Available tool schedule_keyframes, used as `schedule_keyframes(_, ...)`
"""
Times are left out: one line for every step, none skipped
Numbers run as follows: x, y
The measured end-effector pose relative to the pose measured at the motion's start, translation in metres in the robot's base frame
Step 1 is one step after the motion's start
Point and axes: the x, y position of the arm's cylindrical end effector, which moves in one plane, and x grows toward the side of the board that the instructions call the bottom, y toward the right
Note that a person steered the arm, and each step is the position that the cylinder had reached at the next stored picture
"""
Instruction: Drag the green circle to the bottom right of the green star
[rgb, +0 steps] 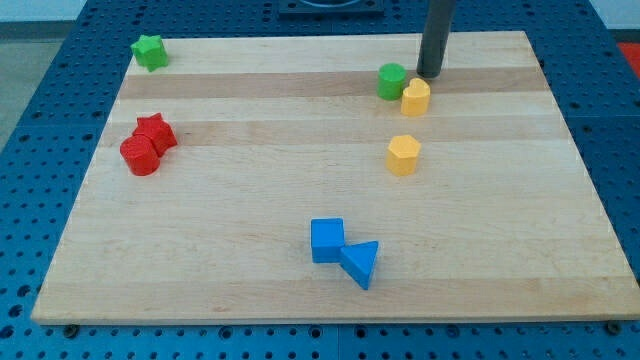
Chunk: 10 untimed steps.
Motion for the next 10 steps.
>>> schedule_keyframes(0.019,-0.001)
schedule_keyframes(0.019,-0.021)
schedule_keyframes(0.019,-0.064)
schedule_keyframes(0.019,-0.095)
schedule_keyframes(0.019,-0.123)
schedule_keyframes(0.019,-0.133)
schedule_keyframes(0.018,-0.133)
schedule_keyframes(0.012,-0.133)
schedule_keyframes(0.002,-0.138)
schedule_keyframes(-0.001,-0.156)
